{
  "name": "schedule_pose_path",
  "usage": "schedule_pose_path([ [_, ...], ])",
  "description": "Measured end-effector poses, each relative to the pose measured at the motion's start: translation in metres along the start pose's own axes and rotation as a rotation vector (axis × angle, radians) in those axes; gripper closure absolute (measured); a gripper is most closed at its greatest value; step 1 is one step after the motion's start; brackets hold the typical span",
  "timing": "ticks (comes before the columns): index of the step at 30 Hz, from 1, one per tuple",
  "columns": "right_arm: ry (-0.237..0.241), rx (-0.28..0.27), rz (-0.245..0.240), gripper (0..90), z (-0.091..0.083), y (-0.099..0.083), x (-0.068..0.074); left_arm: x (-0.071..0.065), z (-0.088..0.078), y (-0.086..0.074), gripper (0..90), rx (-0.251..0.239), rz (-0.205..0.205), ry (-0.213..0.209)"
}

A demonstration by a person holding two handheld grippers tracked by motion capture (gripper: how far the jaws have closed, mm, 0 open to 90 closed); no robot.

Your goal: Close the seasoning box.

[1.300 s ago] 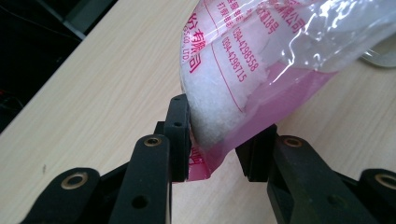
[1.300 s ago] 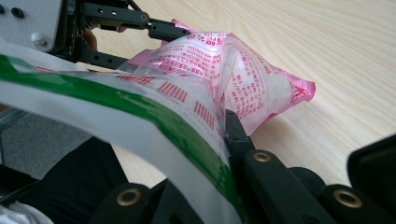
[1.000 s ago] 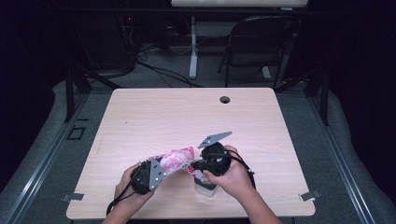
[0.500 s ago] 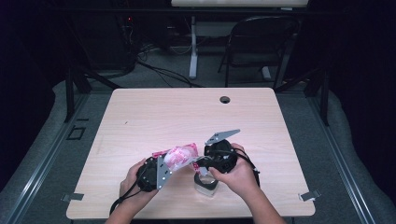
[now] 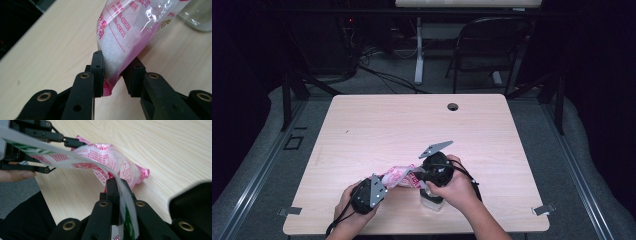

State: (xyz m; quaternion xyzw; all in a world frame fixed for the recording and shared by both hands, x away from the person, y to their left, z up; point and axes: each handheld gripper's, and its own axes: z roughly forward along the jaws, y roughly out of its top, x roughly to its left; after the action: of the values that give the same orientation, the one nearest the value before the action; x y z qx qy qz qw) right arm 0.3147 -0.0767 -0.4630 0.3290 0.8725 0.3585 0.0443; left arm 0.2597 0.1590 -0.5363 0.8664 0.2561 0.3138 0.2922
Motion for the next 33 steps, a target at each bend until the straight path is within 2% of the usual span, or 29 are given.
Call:
schedule_pose_path([
  [4, 0.007, 0.052, -0.031, 89.9, 0.018, 0.008, 0.008, 0.004, 0.001, -0.018, 72.4, 0.016, -0.057, -0.057],
  [7, 0.032, 0.059, -0.036, 89.9, 0.023, 0.01, 0.011, 0.006, 0.004, -0.025, 72.5, 0.01, -0.093, -0.101],
  [9, 0.048, 0.067, -0.037, 89.9, 0.025, 0.011, 0.011, 0.008, 0.006, -0.028, 72.1, 0.006, -0.086, -0.125],
  [11, 0.058, 0.085, -0.05, 90.0, 0.026, 0.011, 0.011, 0.011, 0.011, -0.033, 70.4, -0.009, -0.104, -0.164],
  [13, 0.059, 0.1, -0.069, 90.0, 0.028, 0.01, 0.014, 0.012, 0.016, -0.035, 66.7, -0.017, -0.1, -0.188],
  [14, 0.056, 0.107, -0.081, 90.0, 0.029, 0.009, 0.015, 0.013, 0.019, -0.035, 63.0, -0.012, -0.101, -0.194],
  [17, 0.047, 0.108, -0.094, 90.0, 0.031, 0.008, 0.017, 0.015, 0.026, -0.034, 48.2, -0.054, -0.098, -0.212],
  [21, 0.045, 0.107, -0.103, 90.0, 0.029, 0.008, 0.016, 0.019, 0.036, -0.03, 38.7, -0.067, -0.099, -0.249],
  [27, 0.05, 0.099, -0.102, 90.0, 0.029, 0.008, 0.015, 0.016, 0.049, -0.031, 36.4, -0.037, -0.102, -0.282],
  [29, 0.054, 0.093, -0.097, 90.0, 0.029, 0.009, 0.015, 0.015, 0.052, -0.031, 36.8, -0.035, -0.101, -0.282],
  [33, 0.052, 0.089, -0.098, 90.0, 0.029, 0.009, 0.015, 0.016, 0.057, -0.03, 36.8, -0.049, -0.114, -0.315],
])
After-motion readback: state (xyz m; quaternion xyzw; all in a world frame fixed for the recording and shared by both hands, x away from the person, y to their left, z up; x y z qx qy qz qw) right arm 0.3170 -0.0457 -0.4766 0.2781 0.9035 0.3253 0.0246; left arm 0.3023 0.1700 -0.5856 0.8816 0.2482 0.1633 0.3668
